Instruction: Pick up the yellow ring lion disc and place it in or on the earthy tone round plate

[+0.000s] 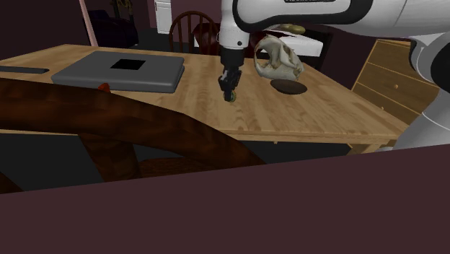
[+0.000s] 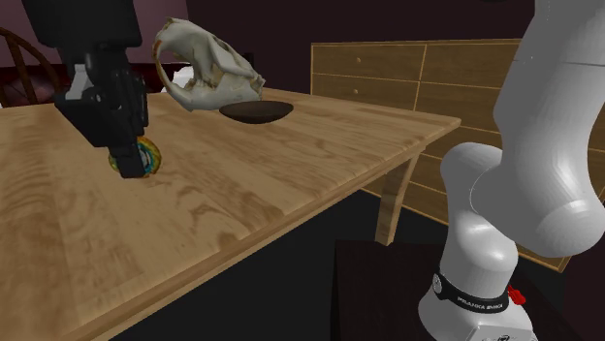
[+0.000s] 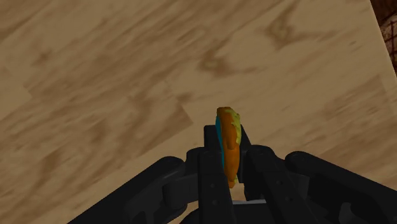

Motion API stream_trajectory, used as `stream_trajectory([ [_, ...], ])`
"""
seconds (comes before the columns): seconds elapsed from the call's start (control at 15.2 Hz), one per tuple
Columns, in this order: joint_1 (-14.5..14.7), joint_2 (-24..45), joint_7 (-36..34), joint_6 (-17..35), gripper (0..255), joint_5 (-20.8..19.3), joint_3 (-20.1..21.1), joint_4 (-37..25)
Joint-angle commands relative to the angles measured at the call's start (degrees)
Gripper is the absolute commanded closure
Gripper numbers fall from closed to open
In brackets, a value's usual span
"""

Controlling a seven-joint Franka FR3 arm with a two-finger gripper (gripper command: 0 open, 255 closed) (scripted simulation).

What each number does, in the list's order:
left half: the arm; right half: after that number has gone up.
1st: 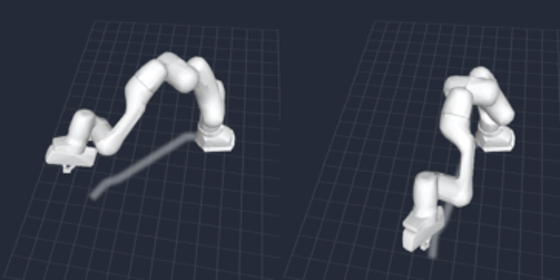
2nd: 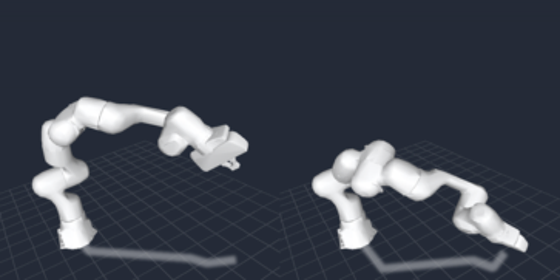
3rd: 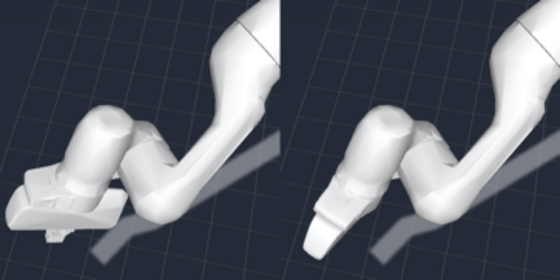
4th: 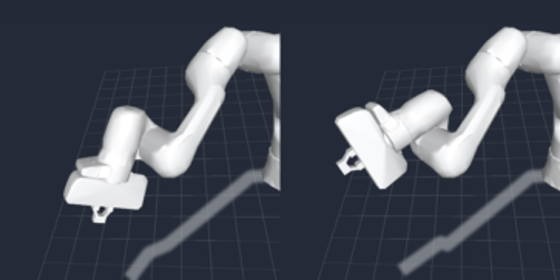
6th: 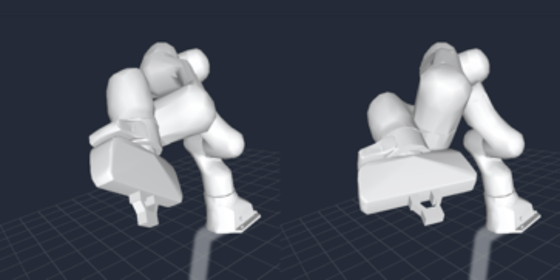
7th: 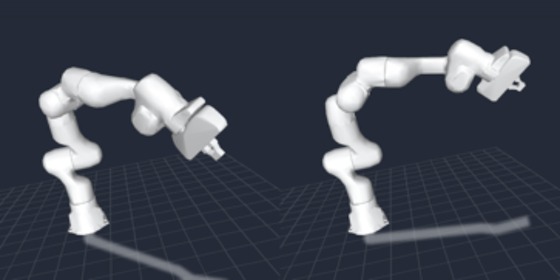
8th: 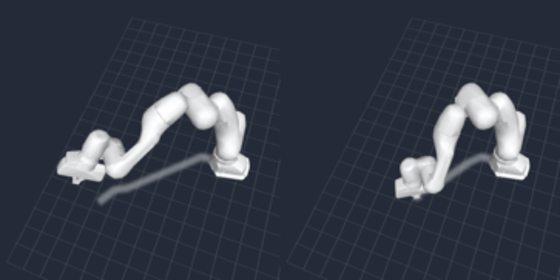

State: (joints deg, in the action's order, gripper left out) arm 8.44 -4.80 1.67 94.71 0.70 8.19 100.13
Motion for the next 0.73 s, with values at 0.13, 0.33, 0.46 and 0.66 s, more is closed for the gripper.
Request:
stream_trajectory([
  [0.13, 0.0, 0.4, 0.0, -3.1, 255, -0.1, 0.0, -3.4],
  [0.33, 0.0, 1.0, -0.1, -5.5, 255, -0.1, 0.0, -6.4],
  [0.46, 0.0, 1.4, -0.1, -7.2, 255, -0.2, 0.0, -8.5],
  [0.66, 0.0, 2.2, -0.2, -9.7, 255, -0.3, 0.1, -11.9],
])
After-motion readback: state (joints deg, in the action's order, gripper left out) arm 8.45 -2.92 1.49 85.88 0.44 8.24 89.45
